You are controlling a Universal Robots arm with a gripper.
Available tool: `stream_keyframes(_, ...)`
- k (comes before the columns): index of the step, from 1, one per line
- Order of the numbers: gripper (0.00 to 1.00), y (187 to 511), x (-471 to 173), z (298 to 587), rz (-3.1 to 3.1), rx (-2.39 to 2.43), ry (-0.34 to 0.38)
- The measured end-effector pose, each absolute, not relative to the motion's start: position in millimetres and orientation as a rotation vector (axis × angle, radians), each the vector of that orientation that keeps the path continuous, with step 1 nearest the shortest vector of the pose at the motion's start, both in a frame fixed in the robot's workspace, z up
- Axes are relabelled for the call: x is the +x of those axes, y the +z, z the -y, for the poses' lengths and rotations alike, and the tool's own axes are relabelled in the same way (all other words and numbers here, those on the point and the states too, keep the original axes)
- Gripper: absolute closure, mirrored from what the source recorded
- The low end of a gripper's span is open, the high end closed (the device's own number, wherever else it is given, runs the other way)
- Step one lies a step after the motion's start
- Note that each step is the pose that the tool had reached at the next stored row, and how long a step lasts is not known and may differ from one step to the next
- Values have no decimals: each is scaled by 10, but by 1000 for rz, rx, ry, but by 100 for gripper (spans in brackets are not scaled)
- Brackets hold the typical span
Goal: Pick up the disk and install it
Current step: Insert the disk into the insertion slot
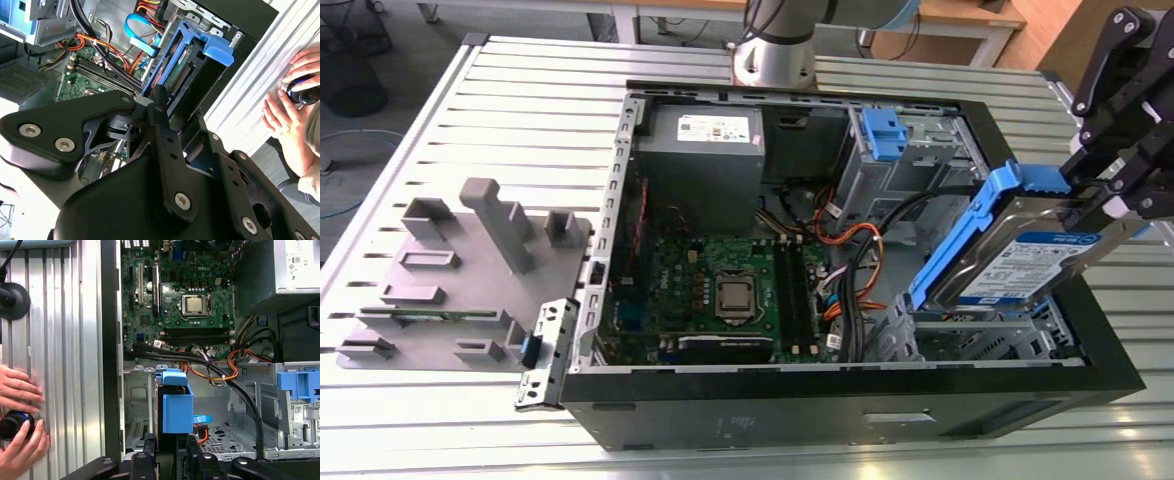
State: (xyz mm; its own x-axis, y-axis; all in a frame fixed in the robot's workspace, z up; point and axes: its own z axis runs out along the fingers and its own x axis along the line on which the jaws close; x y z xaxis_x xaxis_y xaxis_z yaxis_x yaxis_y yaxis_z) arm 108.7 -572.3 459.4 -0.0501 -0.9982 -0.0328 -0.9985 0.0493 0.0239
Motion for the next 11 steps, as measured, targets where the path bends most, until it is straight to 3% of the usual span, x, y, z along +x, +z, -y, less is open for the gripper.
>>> stream_keyframes(11,65,4570,1083,5723,-2267,-2164,62)
